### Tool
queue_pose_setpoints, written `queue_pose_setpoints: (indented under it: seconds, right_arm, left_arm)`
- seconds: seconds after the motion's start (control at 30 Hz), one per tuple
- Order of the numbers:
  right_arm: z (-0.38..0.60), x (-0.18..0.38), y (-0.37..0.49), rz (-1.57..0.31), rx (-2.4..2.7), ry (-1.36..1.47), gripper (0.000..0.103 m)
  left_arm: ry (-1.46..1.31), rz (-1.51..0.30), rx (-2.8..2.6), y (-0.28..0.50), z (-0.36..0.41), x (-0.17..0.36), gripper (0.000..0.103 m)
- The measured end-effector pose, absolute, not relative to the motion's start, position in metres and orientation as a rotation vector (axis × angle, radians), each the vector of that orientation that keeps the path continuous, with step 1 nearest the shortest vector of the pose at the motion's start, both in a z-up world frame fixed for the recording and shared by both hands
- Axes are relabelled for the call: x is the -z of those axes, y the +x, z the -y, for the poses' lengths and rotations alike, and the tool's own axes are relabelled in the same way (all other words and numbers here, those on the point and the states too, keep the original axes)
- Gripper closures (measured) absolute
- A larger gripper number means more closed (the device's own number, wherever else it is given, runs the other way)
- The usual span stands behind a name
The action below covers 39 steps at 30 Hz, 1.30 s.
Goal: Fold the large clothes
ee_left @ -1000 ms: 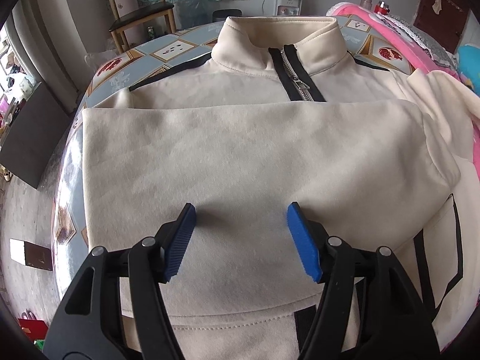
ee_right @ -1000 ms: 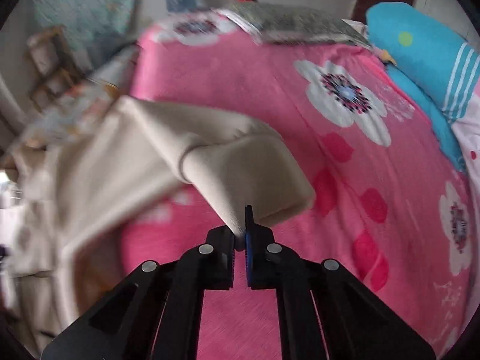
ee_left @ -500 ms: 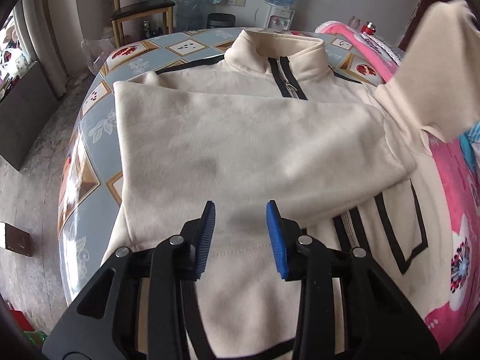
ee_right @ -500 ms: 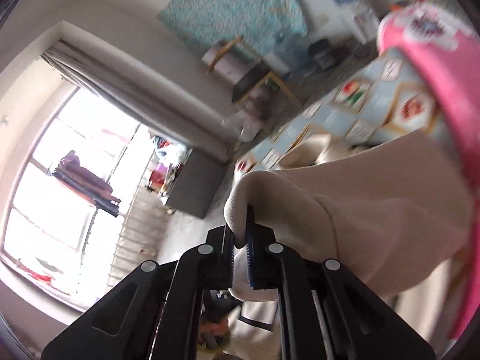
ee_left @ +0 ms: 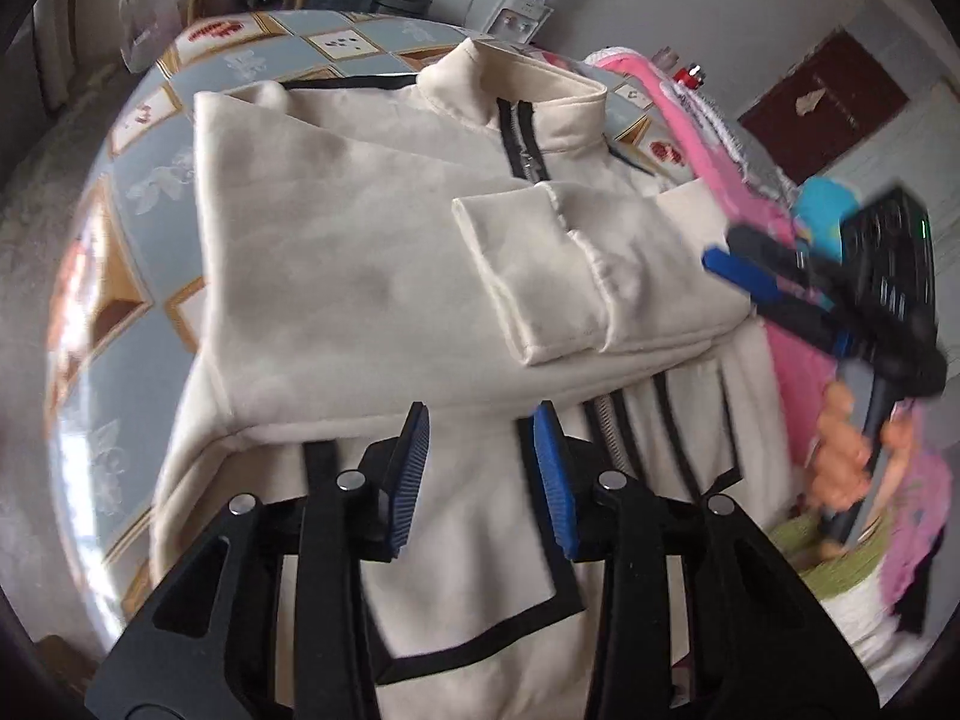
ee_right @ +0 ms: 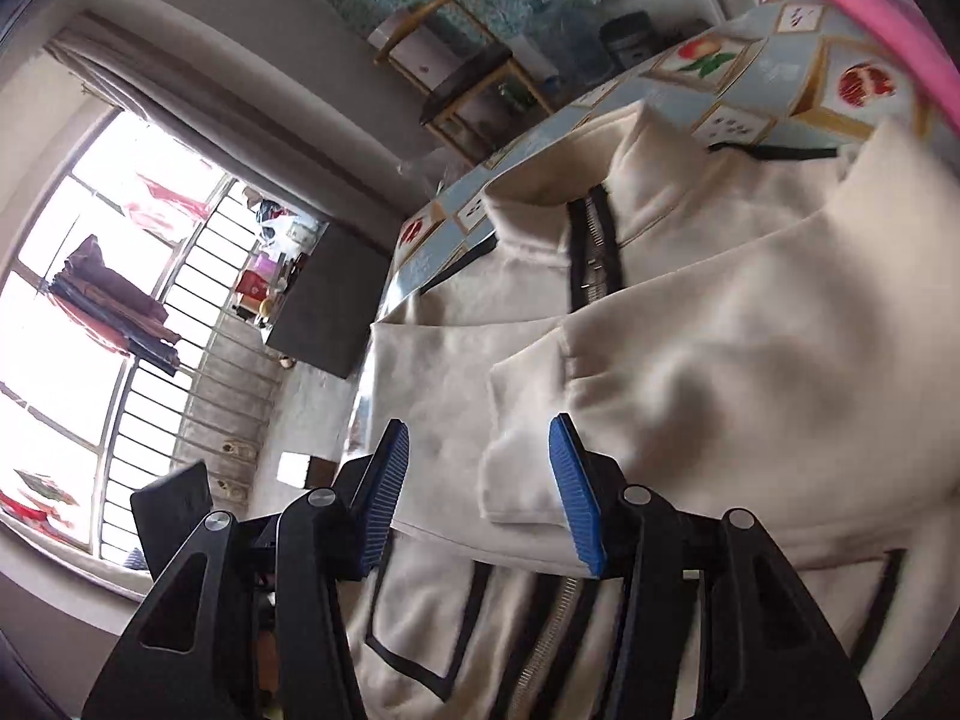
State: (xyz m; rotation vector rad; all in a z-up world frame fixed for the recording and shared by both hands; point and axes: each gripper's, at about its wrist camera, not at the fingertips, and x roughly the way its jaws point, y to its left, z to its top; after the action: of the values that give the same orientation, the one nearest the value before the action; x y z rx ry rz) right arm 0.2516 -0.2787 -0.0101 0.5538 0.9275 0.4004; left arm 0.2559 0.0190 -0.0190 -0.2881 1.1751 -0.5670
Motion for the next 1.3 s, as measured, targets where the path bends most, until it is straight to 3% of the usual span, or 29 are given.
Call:
queue_pose_setpoints:
  seconds: [0.17, 0.33, 0.37, 0.43, 0.5, 0.73, 0.87, 0.97, 1.1, 1.3]
  right_arm:
    - [0.299, 0.034, 0.197, -0.917, -0.269, 0.374, 0.055]
    - [0.321, 0.062, 0.178, -0.921, -0.135, 0.318, 0.055]
    - [0.324, 0.064, 0.178, -0.924, -0.114, 0.303, 0.055]
    - [0.329, 0.068, 0.175, -0.93, -0.076, 0.272, 0.057]
    - [0.329, 0.073, 0.178, -0.936, -0.05, 0.248, 0.059]
    - [0.326, 0.073, 0.173, -0.933, -0.022, 0.179, 0.062]
    - [0.333, 0.078, 0.172, -0.947, -0.023, 0.206, 0.062]
    - [0.336, 0.078, 0.172, -0.952, -0.029, 0.223, 0.062]
    - [0.339, 0.069, 0.171, -0.978, -0.028, 0.251, 0.062]
    - [0.378, 0.024, 0.17, -0.987, -0.114, 0.463, 0.06]
  left_arm:
    - [-0.405, -1.264, 0.553, 0.308, 0.019, 0.045, 0.068]
    - [-0.32, -1.291, 0.494, 0.325, 0.048, 0.055, 0.07]
    - [-0.297, -1.287, 0.475, 0.326, 0.051, 0.055, 0.074]
    - [-0.227, -1.275, 0.435, 0.325, 0.058, 0.053, 0.096]
    - [-0.177, -1.249, 0.434, 0.324, 0.063, 0.048, 0.097]
    - [-0.117, -0.955, 0.446, 0.299, 0.037, -0.056, 0.098]
    - [-0.143, -0.891, 0.367, 0.29, -0.01, -0.094, 0.098]
    - [-0.154, -0.962, 0.281, 0.293, -0.043, -0.075, 0.098]
    - [-0.221, -1.108, 0.25, 0.299, -0.072, -0.009, 0.098]
    - [-0.25, -1.112, 0.253, 0.287, -0.084, 0.028, 0.098]
